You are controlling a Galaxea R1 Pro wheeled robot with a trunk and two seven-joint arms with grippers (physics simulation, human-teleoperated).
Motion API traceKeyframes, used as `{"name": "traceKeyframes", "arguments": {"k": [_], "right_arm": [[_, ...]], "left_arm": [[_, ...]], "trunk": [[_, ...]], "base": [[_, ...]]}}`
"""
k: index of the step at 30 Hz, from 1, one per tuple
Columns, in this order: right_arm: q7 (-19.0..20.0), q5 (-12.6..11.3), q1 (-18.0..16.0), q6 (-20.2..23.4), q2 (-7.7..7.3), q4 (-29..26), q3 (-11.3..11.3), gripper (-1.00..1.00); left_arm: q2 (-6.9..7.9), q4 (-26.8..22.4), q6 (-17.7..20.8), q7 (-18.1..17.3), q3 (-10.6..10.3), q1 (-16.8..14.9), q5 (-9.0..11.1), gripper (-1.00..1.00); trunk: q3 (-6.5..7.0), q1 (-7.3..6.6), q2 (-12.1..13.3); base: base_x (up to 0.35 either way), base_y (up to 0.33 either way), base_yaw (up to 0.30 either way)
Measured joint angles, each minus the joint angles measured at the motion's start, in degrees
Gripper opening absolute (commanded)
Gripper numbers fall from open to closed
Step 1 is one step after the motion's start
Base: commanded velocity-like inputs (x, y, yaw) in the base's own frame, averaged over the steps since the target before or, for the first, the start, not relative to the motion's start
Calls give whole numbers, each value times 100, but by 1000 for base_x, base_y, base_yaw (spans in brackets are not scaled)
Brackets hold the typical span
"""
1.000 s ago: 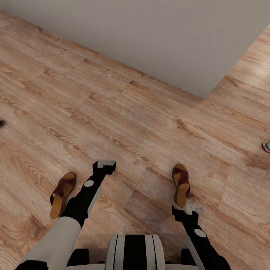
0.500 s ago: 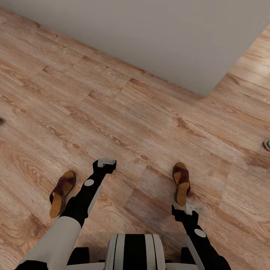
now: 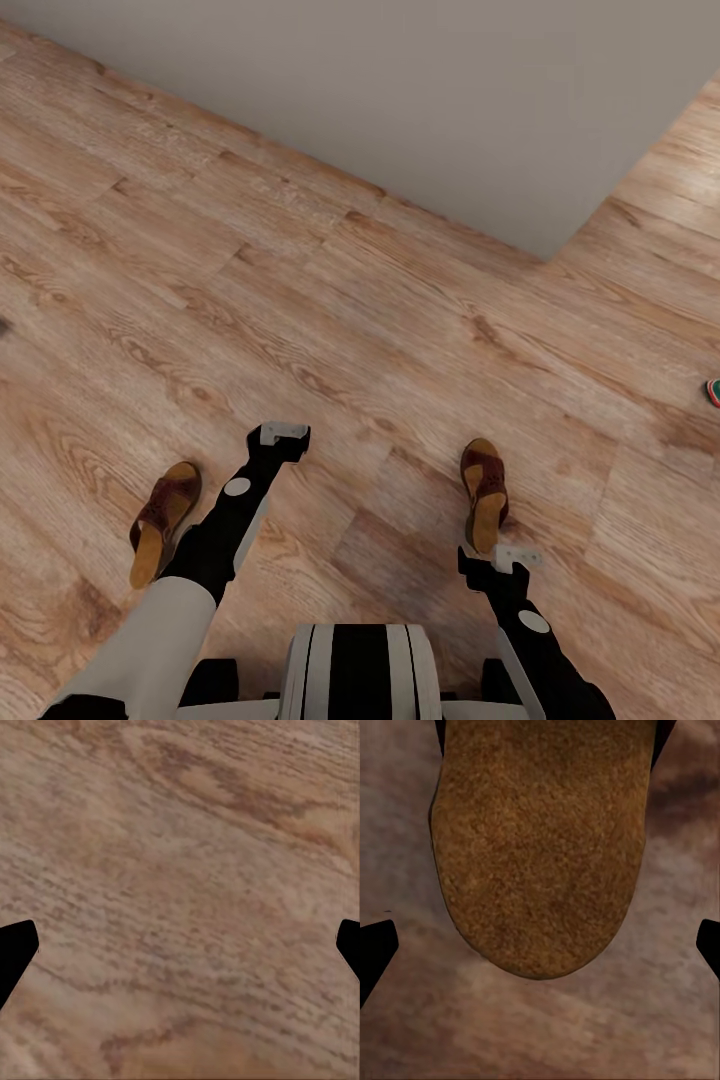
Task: Pick up the two gym shoes and the two sandals from the corridor floor and place them onto the hallstand (shoe rack) in the corridor, making sure they are on the rack and not on the floor. Arrange them so the two gym shoes are next to each other and the two sandals are next to each other.
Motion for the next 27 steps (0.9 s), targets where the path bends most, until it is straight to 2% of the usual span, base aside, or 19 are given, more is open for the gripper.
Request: {"name": "traceKeyframes", "arguments": {"k": [27], "right_arm": [[-1, 0, 0, 0, 0, 0, 0, 100]], "left_arm": [[0, 0, 0, 0, -8, 0, 0, 100]], "trunk": [[0, 2, 0]], "base": [[16, 0, 0]]}}
